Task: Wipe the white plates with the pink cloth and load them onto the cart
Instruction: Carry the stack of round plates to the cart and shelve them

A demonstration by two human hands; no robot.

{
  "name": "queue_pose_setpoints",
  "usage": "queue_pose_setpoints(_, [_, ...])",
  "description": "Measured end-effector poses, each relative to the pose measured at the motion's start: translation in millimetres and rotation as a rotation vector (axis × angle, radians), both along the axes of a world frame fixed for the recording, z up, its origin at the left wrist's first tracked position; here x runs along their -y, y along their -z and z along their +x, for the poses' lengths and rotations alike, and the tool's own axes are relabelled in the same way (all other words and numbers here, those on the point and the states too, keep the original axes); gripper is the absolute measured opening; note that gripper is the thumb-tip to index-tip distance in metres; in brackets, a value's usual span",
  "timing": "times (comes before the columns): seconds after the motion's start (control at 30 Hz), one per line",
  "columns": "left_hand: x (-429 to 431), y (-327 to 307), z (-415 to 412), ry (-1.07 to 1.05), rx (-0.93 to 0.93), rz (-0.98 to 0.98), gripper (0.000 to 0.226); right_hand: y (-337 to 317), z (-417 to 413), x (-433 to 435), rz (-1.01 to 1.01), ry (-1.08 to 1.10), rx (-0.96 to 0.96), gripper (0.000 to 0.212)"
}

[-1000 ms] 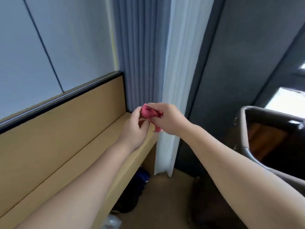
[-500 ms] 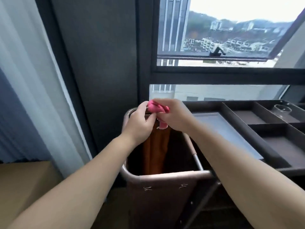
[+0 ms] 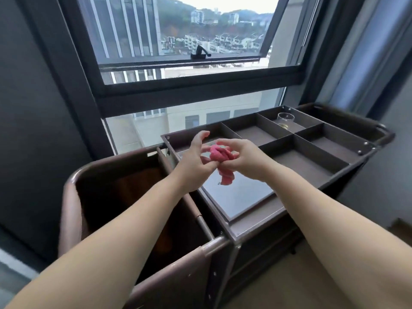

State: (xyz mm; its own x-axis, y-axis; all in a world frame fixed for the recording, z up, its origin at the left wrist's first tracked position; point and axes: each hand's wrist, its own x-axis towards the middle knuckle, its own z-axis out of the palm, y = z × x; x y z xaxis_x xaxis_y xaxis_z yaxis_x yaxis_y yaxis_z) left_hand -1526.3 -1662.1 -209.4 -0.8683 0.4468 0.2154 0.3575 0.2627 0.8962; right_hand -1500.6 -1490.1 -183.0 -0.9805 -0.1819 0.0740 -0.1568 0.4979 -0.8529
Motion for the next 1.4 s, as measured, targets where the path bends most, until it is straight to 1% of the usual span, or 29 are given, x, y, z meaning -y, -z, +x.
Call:
queue_pose_setpoints(0.03, [-4,3,-3,0.014,-0.007,-0.028,0.057,4,-3,-5,0.008,0.008,0.009,0.051])
queue_pose_setpoints(0.13, [-15,11,-18,-0.018,-0.002,-0.111,0.038,10,-19,-21,0.03,-0.001,0.037,0.045])
queue_pose_setpoints(0.23, [-23,13,-31,-0.035,0.029,-0.224,0.038,14,-44,-38,0.118,-0.061,0.063,0.043])
queue_pose_setpoints(0.3, [-31,13,-38,-0.058,0.039,-0.285,0.037,12,-61,-47,0.172,-0.136,0.073,0.038])
queue_pose_setpoints(0.37, [-39,13,-43,-0.116,0.131,-0.247,0.038,8,-74,-55,0.181,-0.223,0.094,0.04])
queue_pose_setpoints(0.47, [-52,13,-47,-0.163,0.275,-0.123,0.052,-2,-92,-70,0.249,-0.33,0.09,0.054])
queue_pose_setpoints(0.53, [-62,10,-44,-0.19,0.316,-0.072,0.06,-7,-101,-77,0.308,-0.403,0.079,0.057])
queue_pose_setpoints(0.6, [-71,8,-39,-0.228,0.316,-0.102,0.062,-9,-107,-84,0.324,-0.449,0.074,0.056])
queue_pose_setpoints(0.63, [-74,8,-37,-0.238,0.32,-0.125,0.059,-9,-109,-88,0.323,-0.462,0.071,0.054])
queue_pose_setpoints(0.73, [-78,0,-30,-0.222,0.384,-0.14,0.039,-14,-113,-100,0.301,-0.469,0.069,0.046])
queue_pose_setpoints(0.8, [-81,-4,-25,-0.278,0.364,-0.185,0.028,-19,-113,-107,0.258,-0.46,0.056,0.041])
queue_pose_setpoints(0.87, [-83,-2,-22,-0.34,0.34,-0.224,0.023,-23,-116,-112,0.169,-0.418,0.049,0.035])
queue_pose_setpoints(0.93, [-86,2,-18,-0.362,0.371,-0.185,0.024,-25,-121,-115,0.094,-0.357,0.049,0.031])
queue_pose_setpoints(1.0, [-94,8,-14,-0.361,0.445,-0.056,0.023,-25,-126,-114,0.106,-0.338,0.024,0.027])
queue_pose_setpoints(1.1, [-114,16,-8,-0.387,0.575,0.087,0.01,-19,-135,-106,0.216,-0.346,-0.04,0.023])
queue_pose_setpoints(1.2, [-129,34,-8,-0.496,0.684,0.17,0.004,-2,-147,-93,0.401,-0.402,-0.094,0.021])
queue_pose_setpoints(1.27, [-131,49,-11,-0.576,0.697,0.109,0.012,19,-155,-80,0.523,-0.438,-0.12,0.019])
queue_pose_setpoints(1.33, [-130,62,-14,-0.657,0.61,-0.157,0.03,40,-161,-69,0.613,-0.455,-0.146,0.021])
queue_pose_setpoints(1.4, [-132,70,-19,-0.753,0.5,-0.407,0.047,58,-167,-63,0.654,-0.447,-0.162,0.026])
